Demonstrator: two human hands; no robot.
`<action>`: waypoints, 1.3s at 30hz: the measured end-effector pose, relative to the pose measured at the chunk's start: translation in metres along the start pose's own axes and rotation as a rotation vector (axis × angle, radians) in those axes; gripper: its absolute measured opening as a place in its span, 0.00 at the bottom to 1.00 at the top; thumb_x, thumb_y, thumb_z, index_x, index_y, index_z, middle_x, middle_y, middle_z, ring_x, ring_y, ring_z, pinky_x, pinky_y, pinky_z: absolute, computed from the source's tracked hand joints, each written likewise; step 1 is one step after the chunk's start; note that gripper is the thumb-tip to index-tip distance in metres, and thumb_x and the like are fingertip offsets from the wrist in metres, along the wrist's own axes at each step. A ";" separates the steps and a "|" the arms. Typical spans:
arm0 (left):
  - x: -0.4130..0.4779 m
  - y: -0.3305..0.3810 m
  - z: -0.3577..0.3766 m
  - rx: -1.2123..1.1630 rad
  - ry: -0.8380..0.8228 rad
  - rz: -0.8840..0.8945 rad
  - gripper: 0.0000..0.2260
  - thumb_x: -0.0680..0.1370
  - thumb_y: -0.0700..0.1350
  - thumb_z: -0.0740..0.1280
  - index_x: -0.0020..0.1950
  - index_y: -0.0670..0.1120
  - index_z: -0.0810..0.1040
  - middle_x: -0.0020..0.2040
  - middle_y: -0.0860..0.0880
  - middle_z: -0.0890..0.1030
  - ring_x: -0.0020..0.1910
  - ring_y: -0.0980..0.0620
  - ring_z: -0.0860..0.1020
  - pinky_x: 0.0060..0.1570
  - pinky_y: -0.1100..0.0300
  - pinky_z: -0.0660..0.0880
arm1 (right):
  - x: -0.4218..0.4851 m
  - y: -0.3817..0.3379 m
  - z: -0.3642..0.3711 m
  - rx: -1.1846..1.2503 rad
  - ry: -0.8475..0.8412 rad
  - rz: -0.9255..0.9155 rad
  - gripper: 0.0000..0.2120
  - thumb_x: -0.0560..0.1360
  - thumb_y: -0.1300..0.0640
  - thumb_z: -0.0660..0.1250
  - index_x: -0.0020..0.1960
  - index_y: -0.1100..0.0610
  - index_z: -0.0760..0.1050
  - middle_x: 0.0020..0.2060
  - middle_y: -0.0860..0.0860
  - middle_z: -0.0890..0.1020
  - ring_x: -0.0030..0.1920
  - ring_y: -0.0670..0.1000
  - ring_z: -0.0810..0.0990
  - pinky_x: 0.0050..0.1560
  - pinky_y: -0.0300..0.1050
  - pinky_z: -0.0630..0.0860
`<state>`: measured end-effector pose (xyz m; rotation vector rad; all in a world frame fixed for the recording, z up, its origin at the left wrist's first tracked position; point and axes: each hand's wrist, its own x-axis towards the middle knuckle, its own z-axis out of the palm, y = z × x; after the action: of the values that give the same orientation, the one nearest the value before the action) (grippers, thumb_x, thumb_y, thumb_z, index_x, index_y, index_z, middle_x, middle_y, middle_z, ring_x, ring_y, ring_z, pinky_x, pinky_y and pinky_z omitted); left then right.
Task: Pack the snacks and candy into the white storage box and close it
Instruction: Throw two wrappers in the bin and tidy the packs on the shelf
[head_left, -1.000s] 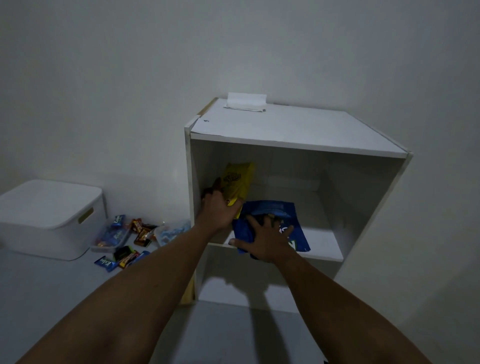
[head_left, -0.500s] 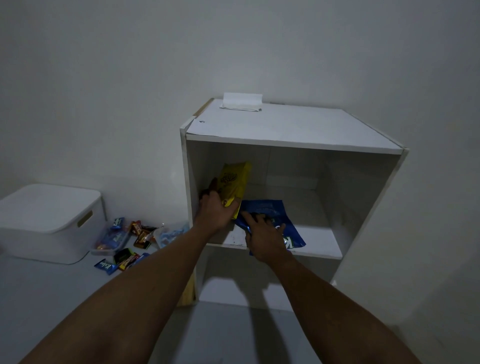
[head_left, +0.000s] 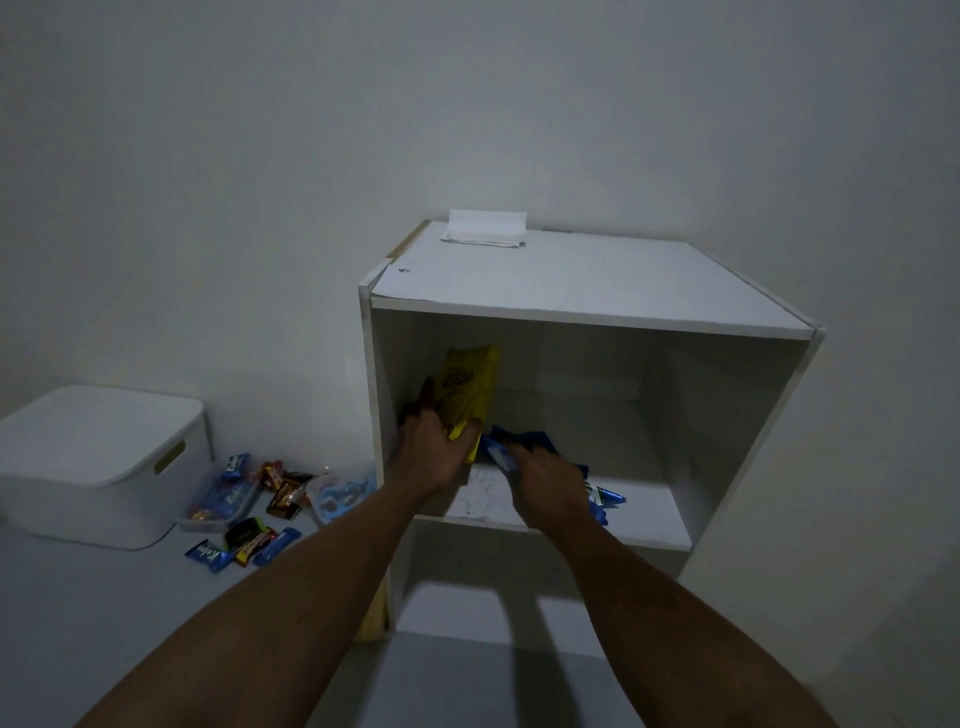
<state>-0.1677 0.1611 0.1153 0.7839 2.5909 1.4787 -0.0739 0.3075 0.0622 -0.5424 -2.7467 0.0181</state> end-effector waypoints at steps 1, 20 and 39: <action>0.000 0.000 0.000 -0.002 -0.002 0.009 0.43 0.73 0.63 0.66 0.80 0.50 0.48 0.67 0.41 0.74 0.63 0.38 0.75 0.60 0.49 0.74 | 0.001 0.002 0.000 0.035 0.008 -0.011 0.26 0.74 0.58 0.66 0.70 0.44 0.68 0.53 0.52 0.80 0.41 0.54 0.82 0.32 0.44 0.76; 0.001 -0.005 0.012 -0.058 0.007 -0.014 0.38 0.76 0.57 0.68 0.79 0.48 0.53 0.64 0.38 0.76 0.61 0.38 0.75 0.59 0.44 0.75 | -0.001 0.022 -0.012 -0.011 -0.095 -0.289 0.22 0.83 0.44 0.49 0.76 0.37 0.52 0.51 0.58 0.78 0.45 0.60 0.79 0.40 0.49 0.75; -0.116 0.060 0.064 0.075 0.128 0.115 0.38 0.73 0.63 0.64 0.78 0.58 0.51 0.63 0.40 0.74 0.61 0.40 0.74 0.57 0.46 0.75 | -0.117 0.106 -0.098 0.773 0.025 0.099 0.31 0.70 0.33 0.68 0.67 0.47 0.73 0.56 0.46 0.80 0.55 0.45 0.79 0.57 0.44 0.76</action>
<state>-0.0244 0.1838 0.1071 0.8888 2.7529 1.5162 0.0989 0.3572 0.1082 -0.4358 -2.4091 1.0286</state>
